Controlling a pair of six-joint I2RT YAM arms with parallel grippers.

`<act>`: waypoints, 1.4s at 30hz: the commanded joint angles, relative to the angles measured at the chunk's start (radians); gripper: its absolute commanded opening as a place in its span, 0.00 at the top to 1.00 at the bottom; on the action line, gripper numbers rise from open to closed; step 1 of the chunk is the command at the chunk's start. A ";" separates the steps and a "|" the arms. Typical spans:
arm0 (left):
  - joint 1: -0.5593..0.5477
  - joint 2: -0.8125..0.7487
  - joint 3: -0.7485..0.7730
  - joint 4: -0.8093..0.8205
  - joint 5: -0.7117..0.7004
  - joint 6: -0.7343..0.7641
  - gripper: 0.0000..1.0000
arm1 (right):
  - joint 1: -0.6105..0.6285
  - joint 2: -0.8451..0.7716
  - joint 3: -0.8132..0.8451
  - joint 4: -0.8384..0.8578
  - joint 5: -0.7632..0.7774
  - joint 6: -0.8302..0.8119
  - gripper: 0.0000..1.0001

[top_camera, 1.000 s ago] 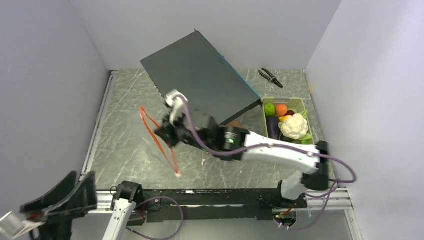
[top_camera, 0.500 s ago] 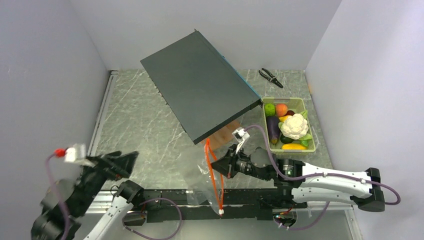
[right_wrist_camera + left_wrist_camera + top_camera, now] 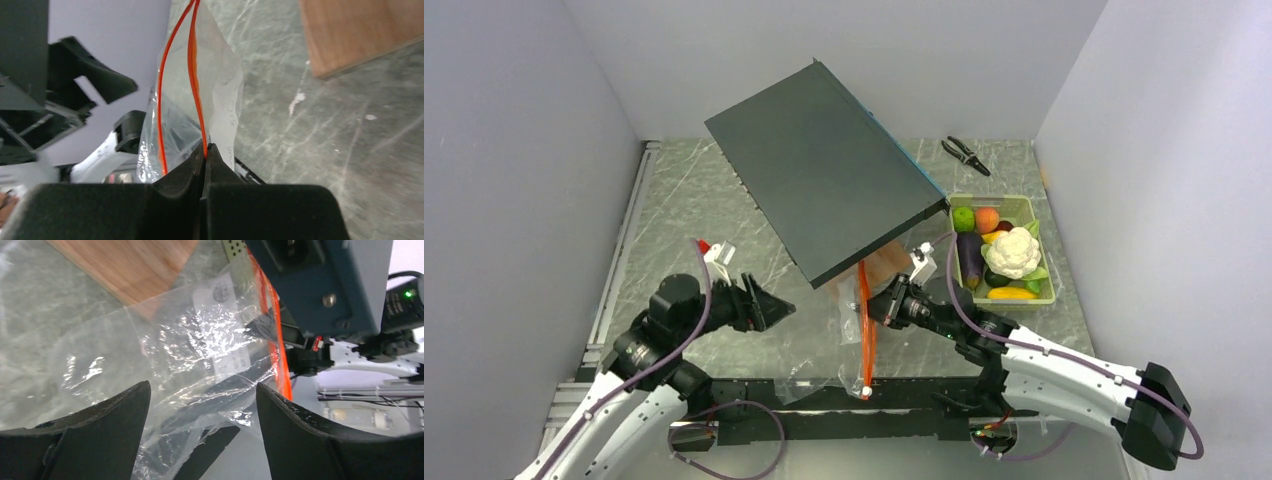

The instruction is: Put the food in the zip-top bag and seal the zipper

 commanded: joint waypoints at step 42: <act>-0.126 -0.146 0.312 -0.364 -0.249 -0.132 0.17 | 0.827 0.406 0.583 -0.387 0.767 -0.082 1.00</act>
